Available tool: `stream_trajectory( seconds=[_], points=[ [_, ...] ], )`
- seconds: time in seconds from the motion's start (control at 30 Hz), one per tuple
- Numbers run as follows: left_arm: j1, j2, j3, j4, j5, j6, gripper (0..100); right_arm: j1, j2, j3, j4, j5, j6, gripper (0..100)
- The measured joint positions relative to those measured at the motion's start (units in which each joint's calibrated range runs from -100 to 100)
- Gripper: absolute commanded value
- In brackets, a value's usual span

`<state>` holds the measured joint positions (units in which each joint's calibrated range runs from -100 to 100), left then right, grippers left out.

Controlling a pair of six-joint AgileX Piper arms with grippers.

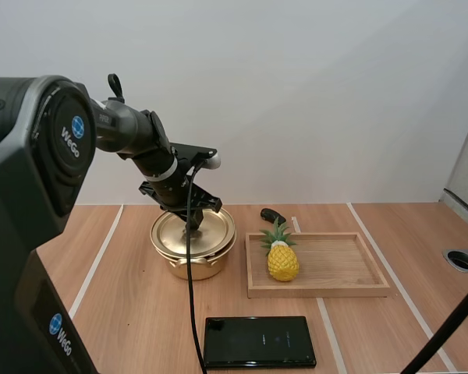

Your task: Open the pot, put the grape inside, and close it

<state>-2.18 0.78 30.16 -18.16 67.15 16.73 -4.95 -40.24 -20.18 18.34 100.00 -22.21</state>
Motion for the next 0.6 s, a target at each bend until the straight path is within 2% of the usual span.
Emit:
stream_trajectory(
  seconds=[0.3,0.6],
  points=[
    [-0.05,-0.8,4.0,-0.5,-6.1,1.0,0,0.0,0.0,0.0,0.0,0.0,0.0,0],
    [-0.05,-1.0,4.3,-1.0,-6.3,1.3,0,0.0,0.0,0.0,0.0,0.0,0.0,0]
  ],
)
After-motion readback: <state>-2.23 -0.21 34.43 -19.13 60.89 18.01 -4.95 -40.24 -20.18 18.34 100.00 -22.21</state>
